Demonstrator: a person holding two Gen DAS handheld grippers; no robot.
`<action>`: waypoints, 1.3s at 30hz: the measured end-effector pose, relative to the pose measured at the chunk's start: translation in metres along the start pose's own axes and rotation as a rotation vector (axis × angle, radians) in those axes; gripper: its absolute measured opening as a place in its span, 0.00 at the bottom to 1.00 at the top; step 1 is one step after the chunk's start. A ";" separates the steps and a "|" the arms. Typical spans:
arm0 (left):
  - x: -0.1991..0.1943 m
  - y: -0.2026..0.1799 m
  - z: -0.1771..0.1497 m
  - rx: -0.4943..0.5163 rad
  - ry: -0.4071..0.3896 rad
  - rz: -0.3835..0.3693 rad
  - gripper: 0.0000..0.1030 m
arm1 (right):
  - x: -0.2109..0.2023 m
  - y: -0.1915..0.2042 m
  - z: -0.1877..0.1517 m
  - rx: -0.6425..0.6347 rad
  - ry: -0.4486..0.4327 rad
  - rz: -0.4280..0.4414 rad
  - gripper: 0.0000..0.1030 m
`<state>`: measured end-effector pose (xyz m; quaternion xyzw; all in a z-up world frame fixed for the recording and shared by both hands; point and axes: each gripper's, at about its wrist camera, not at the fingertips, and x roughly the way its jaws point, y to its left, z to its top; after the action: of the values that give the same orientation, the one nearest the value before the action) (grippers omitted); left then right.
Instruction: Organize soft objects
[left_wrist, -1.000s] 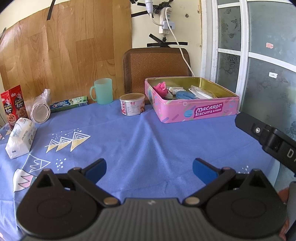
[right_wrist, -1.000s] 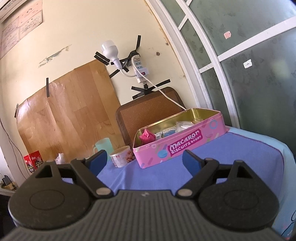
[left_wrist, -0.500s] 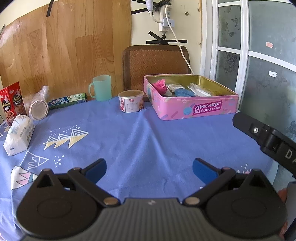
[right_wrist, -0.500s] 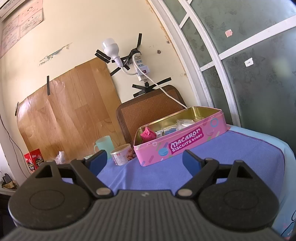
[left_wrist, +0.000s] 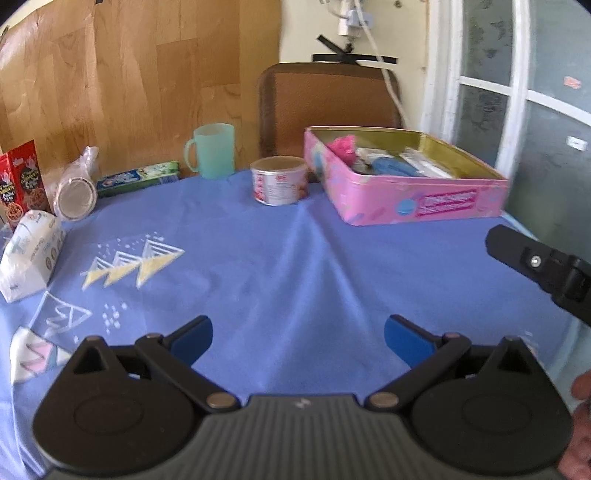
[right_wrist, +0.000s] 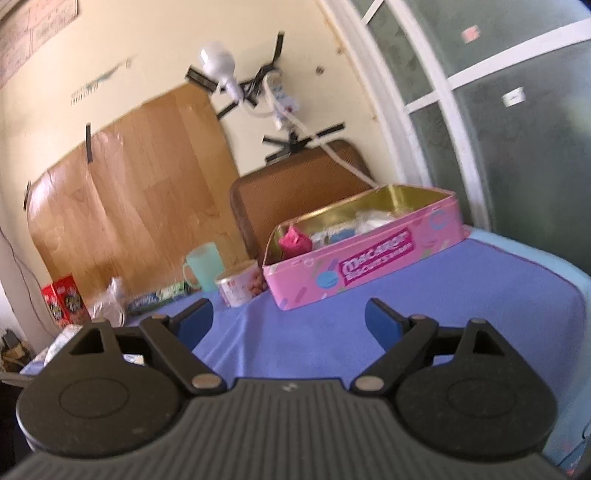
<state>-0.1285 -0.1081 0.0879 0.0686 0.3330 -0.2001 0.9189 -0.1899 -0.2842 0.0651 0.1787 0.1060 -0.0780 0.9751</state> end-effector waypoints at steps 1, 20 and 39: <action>0.006 0.004 0.003 0.000 -0.001 0.013 1.00 | 0.009 0.002 0.002 -0.019 0.006 0.001 0.89; 0.130 0.100 0.067 -0.015 -0.163 0.019 1.00 | 0.147 0.059 -0.007 -0.070 0.172 -0.076 0.88; 0.145 0.129 0.057 -0.116 -0.123 -0.048 1.00 | 0.183 0.070 -0.027 -0.079 0.231 -0.199 0.88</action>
<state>0.0589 -0.0521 0.0381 -0.0052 0.2887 -0.2061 0.9350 -0.0052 -0.2303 0.0206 0.1367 0.2378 -0.1490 0.9500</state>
